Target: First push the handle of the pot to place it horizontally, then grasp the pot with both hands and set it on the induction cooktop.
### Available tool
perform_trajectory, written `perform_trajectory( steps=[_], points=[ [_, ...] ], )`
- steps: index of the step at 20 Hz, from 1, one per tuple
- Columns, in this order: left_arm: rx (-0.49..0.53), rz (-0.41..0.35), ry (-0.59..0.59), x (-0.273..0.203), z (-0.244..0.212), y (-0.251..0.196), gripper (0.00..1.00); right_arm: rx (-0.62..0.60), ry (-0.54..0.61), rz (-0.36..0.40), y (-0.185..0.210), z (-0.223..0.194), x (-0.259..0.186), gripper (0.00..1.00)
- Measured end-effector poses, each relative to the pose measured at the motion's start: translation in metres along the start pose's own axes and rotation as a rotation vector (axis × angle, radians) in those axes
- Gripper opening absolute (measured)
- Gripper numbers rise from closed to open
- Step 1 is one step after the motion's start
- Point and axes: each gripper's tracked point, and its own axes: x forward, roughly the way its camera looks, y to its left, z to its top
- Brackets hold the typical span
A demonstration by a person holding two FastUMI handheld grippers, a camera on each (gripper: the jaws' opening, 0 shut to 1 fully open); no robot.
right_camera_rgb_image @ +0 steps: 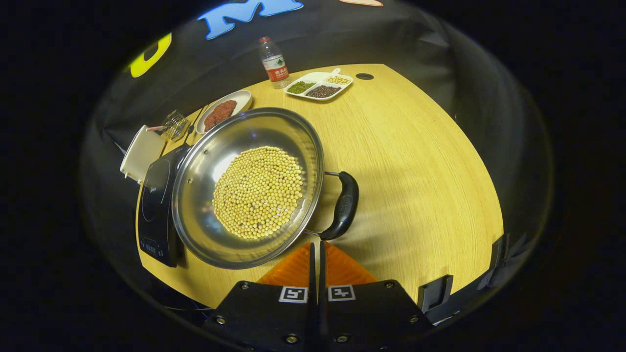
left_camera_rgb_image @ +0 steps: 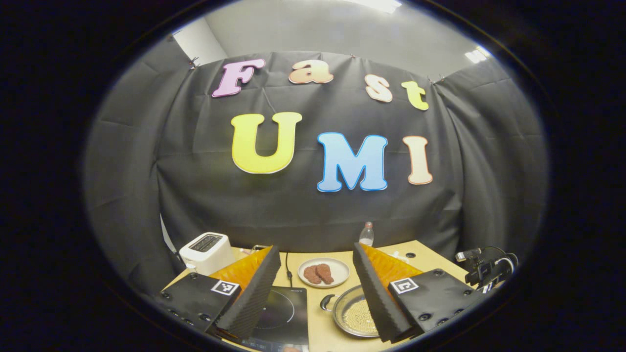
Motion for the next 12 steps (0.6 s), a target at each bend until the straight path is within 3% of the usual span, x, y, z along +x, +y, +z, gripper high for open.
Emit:
perform_trajectory(
  steps=[12],
  points=[
    [-0.003,0.005,0.065,0.011,-0.019,0.001,0.94,-0.052,-0.023,-0.053,-0.019,0.047,0.019,0.01]
  ],
)
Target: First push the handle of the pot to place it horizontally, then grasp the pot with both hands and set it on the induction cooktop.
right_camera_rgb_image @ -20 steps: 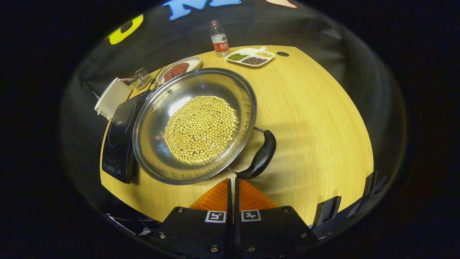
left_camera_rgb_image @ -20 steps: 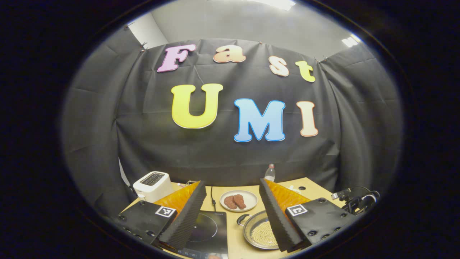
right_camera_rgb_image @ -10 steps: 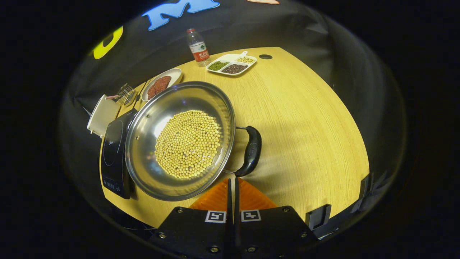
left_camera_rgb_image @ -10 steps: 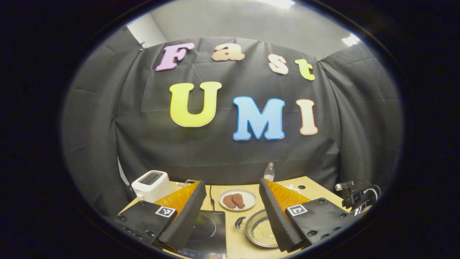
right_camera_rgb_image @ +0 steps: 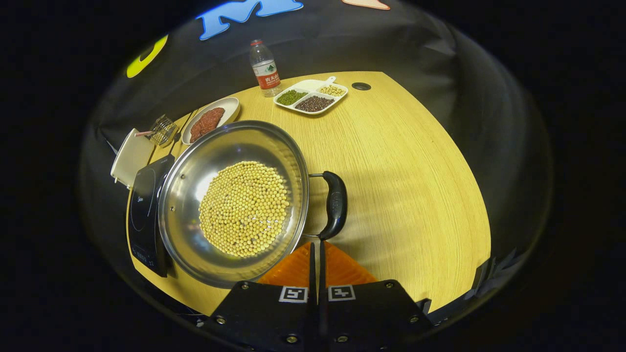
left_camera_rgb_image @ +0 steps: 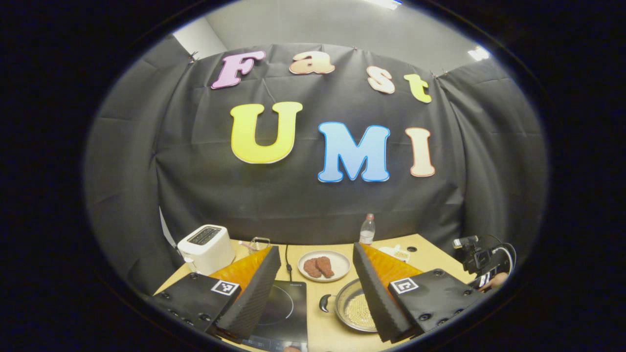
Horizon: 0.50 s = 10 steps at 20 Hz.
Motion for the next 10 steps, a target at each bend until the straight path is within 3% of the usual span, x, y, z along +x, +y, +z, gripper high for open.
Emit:
perform_trajectory(
  steps=[10],
  points=[
    [-0.042,-0.023,0.12,0.012,-0.041,0.007,0.97,-0.021,-0.043,-0.031,-0.001,0.025,0.011,0.01]
  ],
)
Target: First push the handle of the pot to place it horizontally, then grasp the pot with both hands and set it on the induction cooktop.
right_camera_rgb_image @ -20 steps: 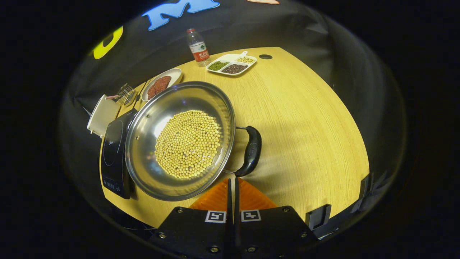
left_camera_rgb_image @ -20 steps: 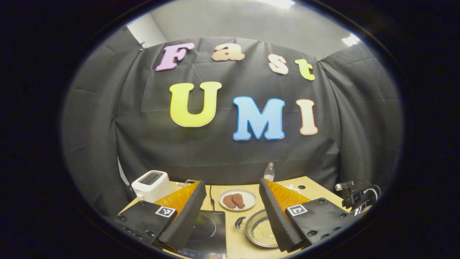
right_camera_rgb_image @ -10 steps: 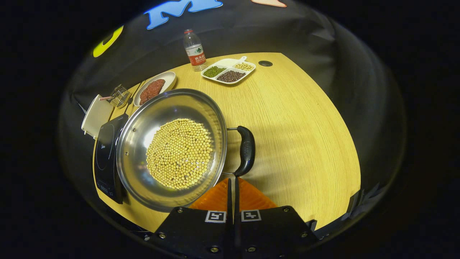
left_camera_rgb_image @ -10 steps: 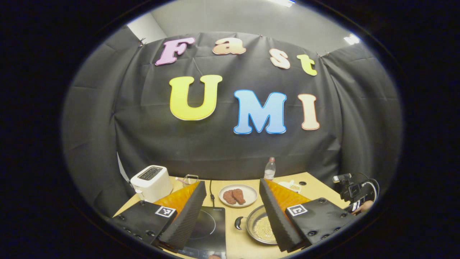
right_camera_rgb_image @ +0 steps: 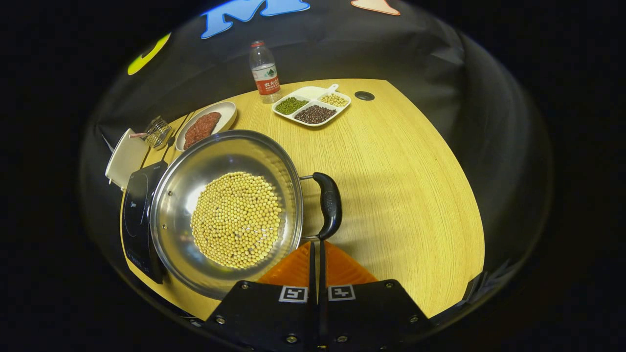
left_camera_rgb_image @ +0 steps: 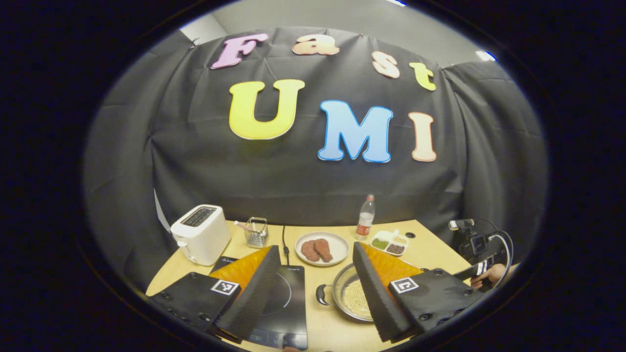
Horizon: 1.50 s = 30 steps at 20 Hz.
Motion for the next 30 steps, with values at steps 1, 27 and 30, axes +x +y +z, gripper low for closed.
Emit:
perform_trajectory(
  steps=[1,27,30],
  points=[
    [-0.006,-0.002,0.004,0.001,-0.002,0.001,0.97,-0.005,-0.023,-0.014,-0.003,0.004,-0.004,0.01],
    [-0.01,-0.06,0.41,0.131,-0.166,-0.038,0.97,-0.066,-0.331,0.062,0.007,0.06,-0.022,1.0],
    [-0.029,-0.03,0.503,0.15,-0.201,-0.031,0.99,-0.082,-0.293,0.051,0.002,0.066,0.003,1.0]
  ],
)
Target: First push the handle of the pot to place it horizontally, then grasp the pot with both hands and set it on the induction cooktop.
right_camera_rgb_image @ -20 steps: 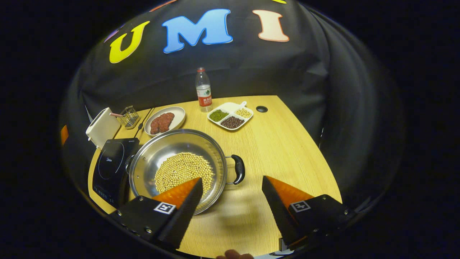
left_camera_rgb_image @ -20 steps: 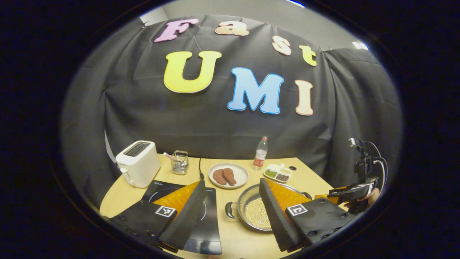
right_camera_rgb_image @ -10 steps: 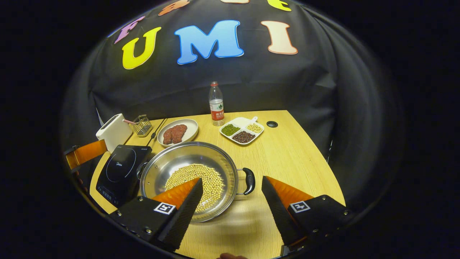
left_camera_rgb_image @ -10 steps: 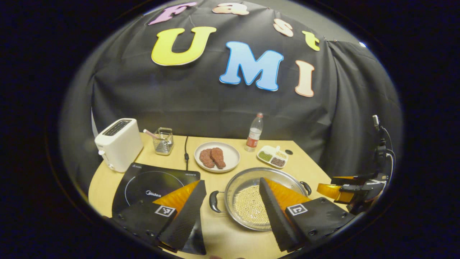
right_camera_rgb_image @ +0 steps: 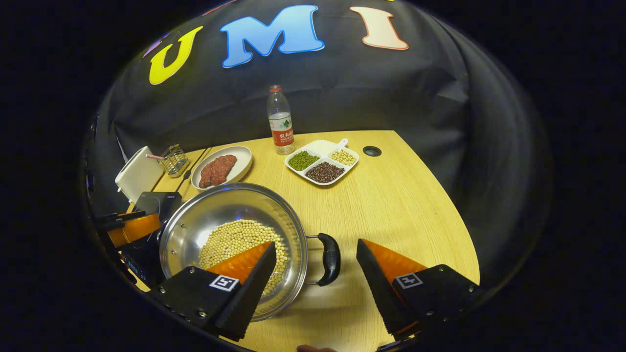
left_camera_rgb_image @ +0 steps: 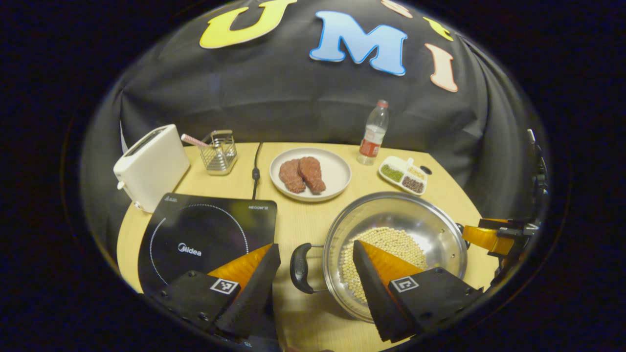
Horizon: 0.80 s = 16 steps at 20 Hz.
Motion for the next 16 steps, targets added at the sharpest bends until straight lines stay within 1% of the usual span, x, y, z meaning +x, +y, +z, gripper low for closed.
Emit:
perform_trajectory(
  steps=[1,3,4,6,7,8,9,10,11,12,13,14,16],
  points=[
    [-0.001,0.005,0.02,0.008,-0.005,0.002,0.98,-0.008,0.016,0.001,-0.001,-0.002,0.006,1.0],
    [-0.014,0.004,0.058,0.021,-0.016,0.003,0.99,-0.018,0.04,0.006,0.001,-0.006,0.017,1.0],
    [-0.027,0.006,0.08,0.025,-0.021,0.004,0.97,-0.023,0.053,0.005,0.0,-0.009,0.021,1.0],
    [-0.037,0.01,0.1,0.03,-0.027,0.007,0.99,-0.021,0.07,0.006,0.001,-0.014,0.029,1.0],
    [-0.032,0.01,0.099,0.033,-0.028,0.006,0.97,-0.018,0.071,0.005,0.0,-0.015,0.032,1.0],
    [-0.021,0.013,0.101,0.035,-0.029,0.006,0.93,-0.016,0.079,-0.005,-0.003,-0.017,0.035,0.93],
    [-0.011,0.018,0.107,0.035,-0.03,0.005,0.91,-0.008,0.091,0.0,-0.002,-0.021,0.038,0.89],
    [-0.006,0.021,0.113,0.038,-0.031,0.005,0.89,-0.003,0.103,0.0,-0.002,-0.025,0.041,0.87],
    [0.0,0.022,0.12,0.041,-0.033,0.003,0.87,-0.002,0.117,-0.005,-0.004,-0.028,0.044,0.79],
    [0.008,0.024,0.128,0.043,-0.036,0.004,0.88,0.005,0.124,0.004,-0.003,-0.026,0.044,0.79],
    [0.018,0.035,0.138,0.043,-0.038,0.006,0.89,0.022,0.133,0.01,-0.001,-0.033,0.053,0.76],
    [0.019,0.031,0.147,0.044,-0.04,0.006,0.76,0.028,0.129,0.012,-0.001,-0.034,0.057,0.63],
    [0.018,0.029,0.148,0.043,-0.041,0.004,0.71,0.017,0.136,0.005,0.0,-0.032,0.05,0.63]
  ],
)
